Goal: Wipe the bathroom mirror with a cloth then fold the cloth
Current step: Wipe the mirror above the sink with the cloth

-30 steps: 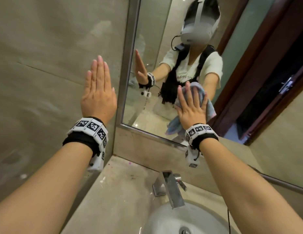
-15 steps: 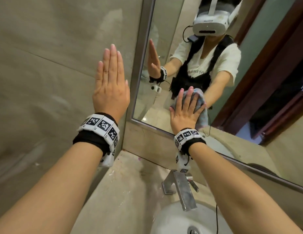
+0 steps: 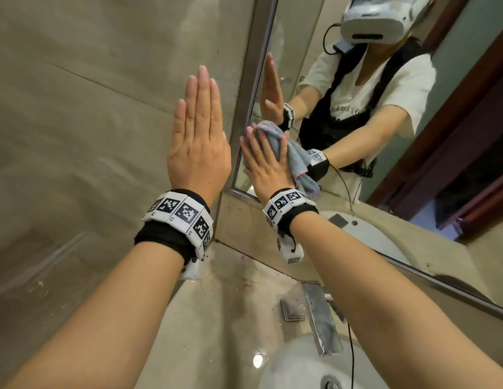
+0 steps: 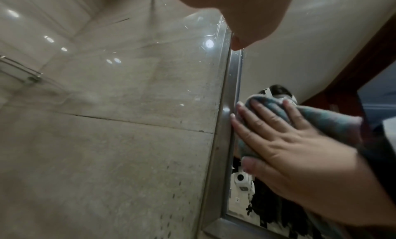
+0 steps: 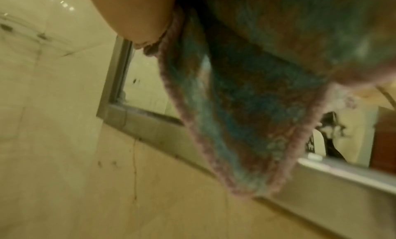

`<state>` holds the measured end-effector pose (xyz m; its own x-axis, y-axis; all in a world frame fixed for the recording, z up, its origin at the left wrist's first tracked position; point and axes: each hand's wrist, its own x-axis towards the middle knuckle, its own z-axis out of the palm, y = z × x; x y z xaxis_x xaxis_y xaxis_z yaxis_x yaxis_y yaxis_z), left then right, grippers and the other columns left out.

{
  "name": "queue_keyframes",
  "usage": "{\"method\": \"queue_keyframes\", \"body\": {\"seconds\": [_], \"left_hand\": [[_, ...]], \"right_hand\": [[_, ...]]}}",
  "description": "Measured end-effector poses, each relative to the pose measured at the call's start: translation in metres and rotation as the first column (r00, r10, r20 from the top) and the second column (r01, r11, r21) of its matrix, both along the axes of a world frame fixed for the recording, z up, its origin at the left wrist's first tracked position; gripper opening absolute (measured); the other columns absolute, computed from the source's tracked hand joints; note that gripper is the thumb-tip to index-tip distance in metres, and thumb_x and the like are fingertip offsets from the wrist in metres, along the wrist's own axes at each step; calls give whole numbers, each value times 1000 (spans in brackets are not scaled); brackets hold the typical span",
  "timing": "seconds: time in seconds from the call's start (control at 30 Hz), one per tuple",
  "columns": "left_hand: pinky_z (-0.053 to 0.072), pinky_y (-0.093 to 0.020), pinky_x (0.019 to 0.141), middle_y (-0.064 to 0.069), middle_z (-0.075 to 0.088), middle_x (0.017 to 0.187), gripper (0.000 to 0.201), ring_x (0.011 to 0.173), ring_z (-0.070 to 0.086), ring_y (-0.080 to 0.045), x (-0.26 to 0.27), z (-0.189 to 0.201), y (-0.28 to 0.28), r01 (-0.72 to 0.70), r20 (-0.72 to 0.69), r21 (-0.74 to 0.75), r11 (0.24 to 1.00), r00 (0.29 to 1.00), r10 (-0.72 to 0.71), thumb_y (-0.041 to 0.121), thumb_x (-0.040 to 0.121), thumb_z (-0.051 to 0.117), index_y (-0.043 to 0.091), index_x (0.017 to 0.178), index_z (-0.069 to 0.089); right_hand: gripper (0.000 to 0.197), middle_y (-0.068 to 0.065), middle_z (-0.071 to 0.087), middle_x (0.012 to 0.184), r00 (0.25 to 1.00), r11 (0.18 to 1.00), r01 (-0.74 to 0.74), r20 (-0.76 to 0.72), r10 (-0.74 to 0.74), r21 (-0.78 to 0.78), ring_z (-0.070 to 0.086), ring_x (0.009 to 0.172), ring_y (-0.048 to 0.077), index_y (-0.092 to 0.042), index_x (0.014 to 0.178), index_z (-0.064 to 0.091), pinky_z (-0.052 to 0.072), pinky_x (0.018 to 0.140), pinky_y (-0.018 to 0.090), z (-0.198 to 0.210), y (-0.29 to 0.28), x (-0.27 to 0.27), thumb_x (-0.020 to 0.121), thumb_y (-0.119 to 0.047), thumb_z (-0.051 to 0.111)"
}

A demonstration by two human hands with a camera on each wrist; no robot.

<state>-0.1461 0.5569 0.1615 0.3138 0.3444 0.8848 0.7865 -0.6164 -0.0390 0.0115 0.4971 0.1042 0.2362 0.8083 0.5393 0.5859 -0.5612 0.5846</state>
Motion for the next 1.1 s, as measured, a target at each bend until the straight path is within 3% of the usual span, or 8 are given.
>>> {"method": "queue_keyframes", "body": {"seconds": [0.13, 0.27, 0.4, 0.53, 0.63, 0.7, 0.83, 1.1], "left_hand": [[13, -32, 112, -11, 32, 150, 64, 138, 31, -22, 1, -1, 0, -42, -15, 20, 999, 999, 42, 27, 89, 46, 1, 144, 23], [15, -33, 111, -12, 34, 148, 67, 137, 33, -23, 1, 0, 1, -34, -19, 23, 999, 999, 35, 23, 86, 52, 1, 143, 25], [14, -34, 111, -10, 34, 149, 69, 137, 33, -22, 4, 0, 2, -37, -31, 11, 999, 999, 37, 24, 84, 54, 2, 143, 26], [7, -35, 112, -15, 23, 152, 69, 140, 23, -26, 2, 0, 1, -2, -32, -56, 998, 1000, 0, 19, 89, 49, 0, 146, 15], [-3, -35, 112, -16, 11, 155, 68, 143, 11, -28, 0, 2, -2, 86, -26, -130, 988, 996, -91, 15, 92, 43, 2, 147, 4], [-8, -34, 112, -16, 5, 156, 68, 144, 5, -28, -2, 4, -3, 119, -26, -157, 980, 992, -124, 15, 93, 40, 3, 147, 0], [-11, -34, 112, -16, 1, 156, 69, 144, 1, -29, -6, 7, -6, 188, -11, -209, 960, 981, -195, 15, 92, 41, 2, 147, 0], [-15, -28, 113, -18, 6, 155, 69, 144, 5, -28, -24, -18, -9, 226, -52, -207, 952, 969, -241, 14, 92, 44, 1, 147, 5]], "right_hand": [[61, -2, 34, 151, 999, 997, -24, -25, 23, -69, 33, 139, 16, -16, 144, 32, -20, 108, 55, -21, 7, -3, 88, -41, 28], [74, -1, 39, 148, 992, 976, -124, -29, 121, -176, 37, 137, 17, -16, 142, 36, -12, 112, 50, -42, -4, 2, 75, -22, 65], [61, -3, 38, 148, 977, 927, -207, -26, 209, -314, 33, 139, 15, -21, 142, 37, -19, 112, 48, -34, -21, 12, 83, -26, 46], [76, 13, 33, 150, 898, 872, -428, -220, 380, -238, -18, 143, 14, -15, 150, 0, -24, 112, 38, -15, -50, 29, 86, -49, 25], [109, 10, 6, 158, 930, 907, -353, -191, 313, -231, -25, 141, 17, -11, 149, 13, -25, 111, 41, 4, -80, 39, 66, -78, 40], [95, 6, -5, 158, 968, 945, -237, -135, 211, -224, -22, 143, 20, -11, 148, 19, -24, 111, 44, 11, -101, 41, 75, -69, 41], [60, 4, 22, 155, 994, 987, -94, 47, 101, -134, -20, 143, 22, -17, 149, 16, -22, 112, 47, 7, -146, 50, 94, -32, 36], [71, 8, -27, 153, 998, 998, -58, 34, 58, -1, -24, 142, 26, -13, 148, -11, -21, 111, 53, -42, -167, 51, 93, -34, 29]]}}
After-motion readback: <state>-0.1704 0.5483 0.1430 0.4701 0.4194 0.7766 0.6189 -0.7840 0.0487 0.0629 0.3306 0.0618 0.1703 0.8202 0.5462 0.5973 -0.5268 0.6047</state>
